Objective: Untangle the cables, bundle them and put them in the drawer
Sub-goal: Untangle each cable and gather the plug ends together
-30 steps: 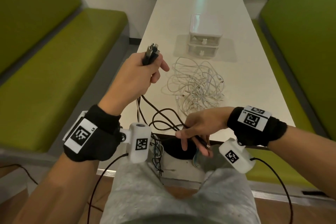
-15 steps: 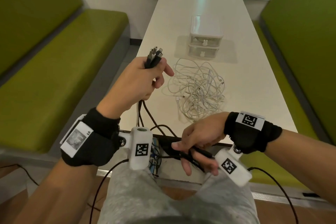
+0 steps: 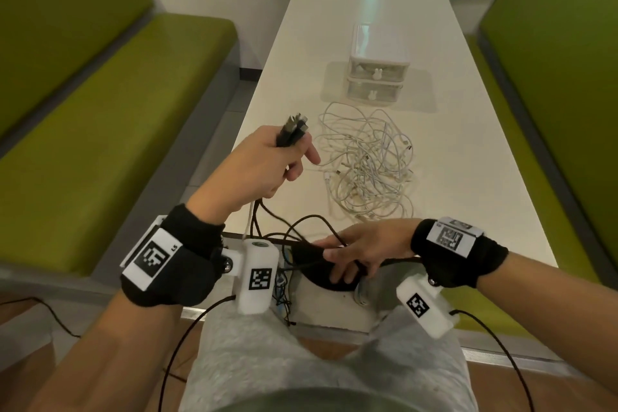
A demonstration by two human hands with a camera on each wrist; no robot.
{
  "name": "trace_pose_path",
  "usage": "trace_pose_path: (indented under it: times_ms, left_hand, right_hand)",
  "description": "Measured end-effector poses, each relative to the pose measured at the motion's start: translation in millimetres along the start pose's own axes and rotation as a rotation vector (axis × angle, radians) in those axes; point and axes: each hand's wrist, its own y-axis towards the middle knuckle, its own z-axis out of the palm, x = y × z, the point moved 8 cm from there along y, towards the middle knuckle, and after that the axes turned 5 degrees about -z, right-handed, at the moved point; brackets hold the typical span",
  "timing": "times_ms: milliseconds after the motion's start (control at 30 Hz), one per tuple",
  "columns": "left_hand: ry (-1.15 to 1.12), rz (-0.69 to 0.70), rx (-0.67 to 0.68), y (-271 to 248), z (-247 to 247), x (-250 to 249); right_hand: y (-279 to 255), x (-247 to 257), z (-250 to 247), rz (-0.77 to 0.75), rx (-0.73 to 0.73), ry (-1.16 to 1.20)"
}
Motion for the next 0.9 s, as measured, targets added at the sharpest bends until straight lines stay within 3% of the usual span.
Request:
trace_pose_path:
  times_ms: [133, 333, 467, 600, 733, 900]
  left_hand:
    - [0.138, -0.042, 0.101, -1.3, 19.3, 11.6]
    - [0.181, -0.032, 0.171, -3.0, 22.7, 9.3]
    - [0.183, -0.006, 0.166, -0.8, 24.2, 5.5]
    - [0.091, 0.041, 0.147, 0.9, 28.7, -1.2]
    - [-0.150, 0.166, 0.139, -6.0, 25.9, -21.9]
    - [-0.289, 0.280, 0.051, -8.7, -0.5, -40.9]
  right_hand:
    - [11.7, 8.9, -5.0, -0.038, -0.177, -0.076]
    - [5.0, 8.2, 18.1, 0.096, 0.060, -0.207]
    - [2.3, 28.5, 1.1, -0.010, -0.120, -0.292]
    - [2.5, 53.3, -19.8, -0.116, -0.346, -0.638]
    - [4.7, 64.7, -5.9, -0.223, -0.280, -0.688]
    - [14.2, 40.5, 4.6, -0.127, -0.243, -0.763]
